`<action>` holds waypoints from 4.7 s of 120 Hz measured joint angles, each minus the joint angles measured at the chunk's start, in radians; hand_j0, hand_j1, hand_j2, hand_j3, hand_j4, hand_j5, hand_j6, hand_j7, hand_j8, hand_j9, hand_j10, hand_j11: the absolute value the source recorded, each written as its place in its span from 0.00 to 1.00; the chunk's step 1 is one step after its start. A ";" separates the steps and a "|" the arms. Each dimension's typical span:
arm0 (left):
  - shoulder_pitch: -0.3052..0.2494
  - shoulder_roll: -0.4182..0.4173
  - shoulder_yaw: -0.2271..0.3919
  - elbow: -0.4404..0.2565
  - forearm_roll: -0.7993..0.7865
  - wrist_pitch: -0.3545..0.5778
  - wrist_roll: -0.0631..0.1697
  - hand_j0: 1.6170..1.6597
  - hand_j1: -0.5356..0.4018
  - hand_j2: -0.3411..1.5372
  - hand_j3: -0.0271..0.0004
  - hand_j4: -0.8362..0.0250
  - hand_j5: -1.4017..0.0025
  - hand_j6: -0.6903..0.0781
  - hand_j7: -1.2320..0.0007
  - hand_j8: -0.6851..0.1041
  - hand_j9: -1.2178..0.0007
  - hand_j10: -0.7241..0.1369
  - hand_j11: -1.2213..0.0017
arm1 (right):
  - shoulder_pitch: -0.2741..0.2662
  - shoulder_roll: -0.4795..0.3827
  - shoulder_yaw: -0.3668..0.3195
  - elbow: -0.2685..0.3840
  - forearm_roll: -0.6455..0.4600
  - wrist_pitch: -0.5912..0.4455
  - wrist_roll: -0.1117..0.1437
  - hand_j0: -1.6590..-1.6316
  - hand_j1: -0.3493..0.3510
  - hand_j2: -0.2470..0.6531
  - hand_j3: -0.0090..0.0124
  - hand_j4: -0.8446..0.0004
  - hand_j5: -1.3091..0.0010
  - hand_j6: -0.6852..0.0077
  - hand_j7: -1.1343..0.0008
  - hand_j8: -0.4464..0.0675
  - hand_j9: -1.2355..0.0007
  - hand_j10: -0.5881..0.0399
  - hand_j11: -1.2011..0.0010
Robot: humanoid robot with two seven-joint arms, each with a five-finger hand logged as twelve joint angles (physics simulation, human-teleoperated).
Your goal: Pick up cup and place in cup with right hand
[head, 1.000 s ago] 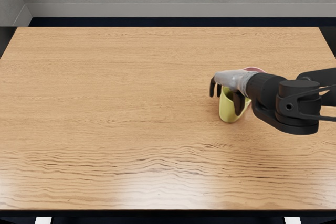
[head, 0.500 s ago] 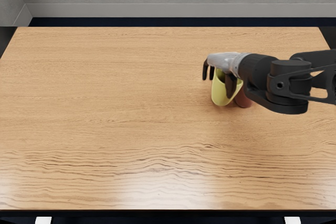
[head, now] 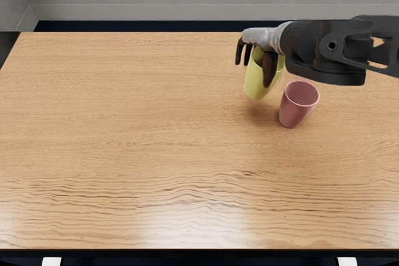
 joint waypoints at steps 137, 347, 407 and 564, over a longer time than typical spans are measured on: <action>0.052 0.000 -0.001 0.003 0.000 0.000 0.000 0.96 0.94 0.18 0.99 0.97 1.00 0.90 1.00 0.87 1.00 0.84 1.00 | 0.145 -0.219 -0.008 0.203 0.146 0.043 0.000 0.24 0.70 0.34 0.42 0.36 0.39 0.38 0.34 0.46 0.39 0.65 0.36; -0.066 0.000 0.006 0.005 0.000 0.000 0.000 0.96 0.94 0.18 0.99 0.97 1.00 0.90 1.00 0.87 1.00 0.84 1.00 | 0.070 -0.292 -0.059 0.118 0.113 0.056 -0.002 0.33 0.72 0.41 0.42 0.32 0.29 0.40 0.27 0.52 0.31 0.67 0.31; -0.060 0.000 0.006 0.005 0.000 0.000 0.000 0.96 0.94 0.18 0.99 0.97 1.00 0.90 1.00 0.87 1.00 0.84 1.00 | 0.067 -0.287 -0.070 0.119 0.111 0.055 -0.002 0.33 0.71 0.41 0.42 0.32 0.29 0.40 0.27 0.51 0.32 0.67 0.31; 0.045 0.000 -0.001 0.004 0.000 0.000 0.000 0.96 0.94 0.18 0.99 0.97 1.00 0.90 1.00 0.87 1.00 0.84 1.00 | 0.066 -0.272 0.046 0.115 0.274 0.115 0.000 0.04 0.08 0.27 0.42 0.94 0.95 0.91 0.94 0.77 0.95 0.86 0.95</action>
